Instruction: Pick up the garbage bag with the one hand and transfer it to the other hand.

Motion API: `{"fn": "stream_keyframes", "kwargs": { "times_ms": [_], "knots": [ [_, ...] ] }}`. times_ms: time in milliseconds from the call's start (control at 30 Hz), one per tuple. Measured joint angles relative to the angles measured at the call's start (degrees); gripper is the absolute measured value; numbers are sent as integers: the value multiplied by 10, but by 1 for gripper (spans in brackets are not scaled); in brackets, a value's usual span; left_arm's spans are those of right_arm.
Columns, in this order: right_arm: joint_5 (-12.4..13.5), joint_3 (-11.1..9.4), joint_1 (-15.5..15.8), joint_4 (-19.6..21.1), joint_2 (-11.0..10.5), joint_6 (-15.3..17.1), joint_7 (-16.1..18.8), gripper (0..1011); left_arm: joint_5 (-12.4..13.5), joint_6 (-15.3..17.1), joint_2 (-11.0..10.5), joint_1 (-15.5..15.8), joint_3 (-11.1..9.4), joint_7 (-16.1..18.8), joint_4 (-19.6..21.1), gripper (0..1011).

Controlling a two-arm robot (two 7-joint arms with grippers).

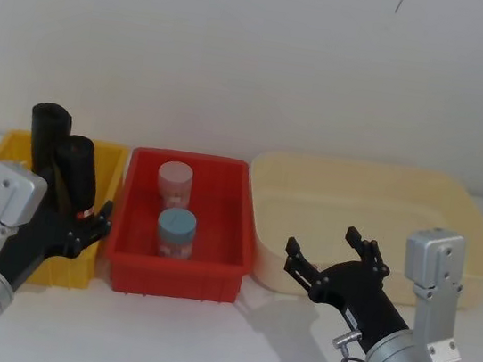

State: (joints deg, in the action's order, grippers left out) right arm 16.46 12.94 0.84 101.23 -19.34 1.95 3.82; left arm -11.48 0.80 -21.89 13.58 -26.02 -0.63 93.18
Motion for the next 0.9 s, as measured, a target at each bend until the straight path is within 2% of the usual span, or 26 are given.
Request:
{"fn": "stream_keyframes", "kwargs": {
  "times_ms": [900],
  "knots": [
    [0,0,0,0,0,0,0,1004,0,0,0,0,0,0,0,1000]
  ]
}}
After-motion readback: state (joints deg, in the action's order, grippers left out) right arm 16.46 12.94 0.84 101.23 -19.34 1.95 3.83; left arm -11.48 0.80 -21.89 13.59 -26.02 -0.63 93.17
